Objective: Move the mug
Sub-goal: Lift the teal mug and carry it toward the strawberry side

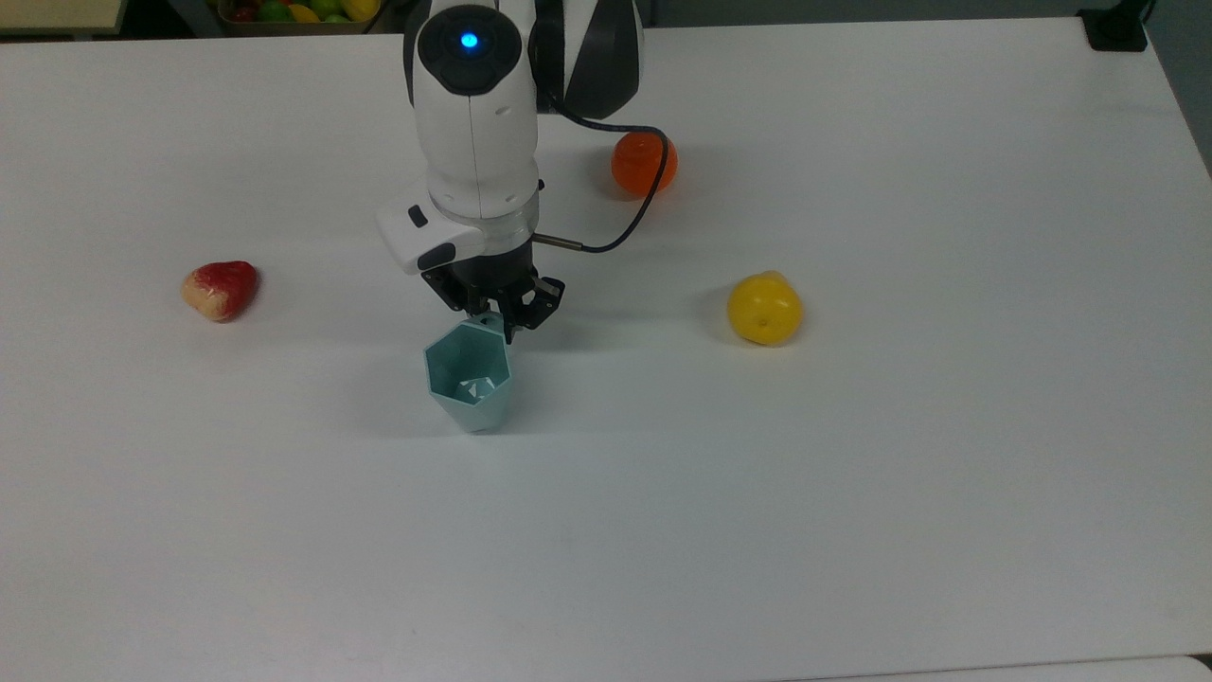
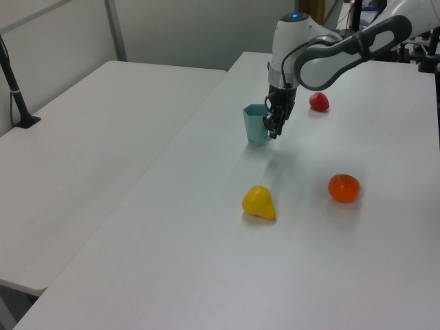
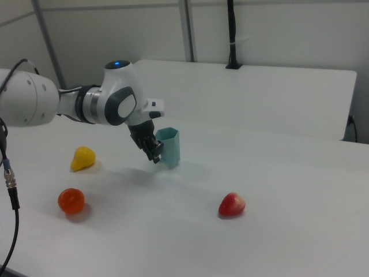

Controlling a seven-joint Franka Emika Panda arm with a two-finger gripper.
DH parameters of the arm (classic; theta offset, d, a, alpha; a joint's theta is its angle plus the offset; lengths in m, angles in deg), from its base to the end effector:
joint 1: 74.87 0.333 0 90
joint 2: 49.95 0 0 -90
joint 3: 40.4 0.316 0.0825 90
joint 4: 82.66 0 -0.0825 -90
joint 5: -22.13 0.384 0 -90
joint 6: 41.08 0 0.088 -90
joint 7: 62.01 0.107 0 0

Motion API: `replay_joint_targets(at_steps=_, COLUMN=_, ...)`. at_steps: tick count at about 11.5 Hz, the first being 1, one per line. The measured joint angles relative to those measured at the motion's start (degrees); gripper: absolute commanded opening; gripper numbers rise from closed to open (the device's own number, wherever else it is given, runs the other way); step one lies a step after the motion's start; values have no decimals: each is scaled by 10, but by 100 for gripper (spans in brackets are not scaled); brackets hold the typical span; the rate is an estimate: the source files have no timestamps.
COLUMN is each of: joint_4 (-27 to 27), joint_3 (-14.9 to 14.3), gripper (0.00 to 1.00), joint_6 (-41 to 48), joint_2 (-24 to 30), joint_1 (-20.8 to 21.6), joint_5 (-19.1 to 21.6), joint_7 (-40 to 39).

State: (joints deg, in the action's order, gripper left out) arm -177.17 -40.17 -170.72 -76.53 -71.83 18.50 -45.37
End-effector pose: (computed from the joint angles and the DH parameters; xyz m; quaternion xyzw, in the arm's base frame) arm 0.6886 0.0373 0.3584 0.9921 -0.0981 0.0777 0.0117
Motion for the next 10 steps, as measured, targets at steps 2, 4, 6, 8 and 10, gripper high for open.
replay_joint_targets(at_steps=2, joint_4=0, joint_3=-3, gripper=3, joint_6=6, joint_2=17, joint_1=-1, joint_5=0, joint_7=0)
replay_joint_targets(at_steps=4, joint_4=0, joint_3=-4, gripper=2, joint_6=33, joint_2=38, joint_1=-7, joint_5=0, joint_7=0)
replay_joint_targets(at_steps=6, joint_4=0, joint_3=-5, gripper=2, joint_6=69, joint_2=66, joint_1=-15, joint_5=0, joint_7=0)
replay_joint_targets(at_steps=8, joint_4=0, joint_3=-5, gripper=2, joint_6=110, joint_2=93, joint_1=-21, joint_5=0, joint_7=0)
replay_joint_targets(at_steps=10, joint_4=0, joint_3=-5, gripper=2, joint_6=161, joint_2=120, joint_1=-26, joint_5=0, joint_7=0)
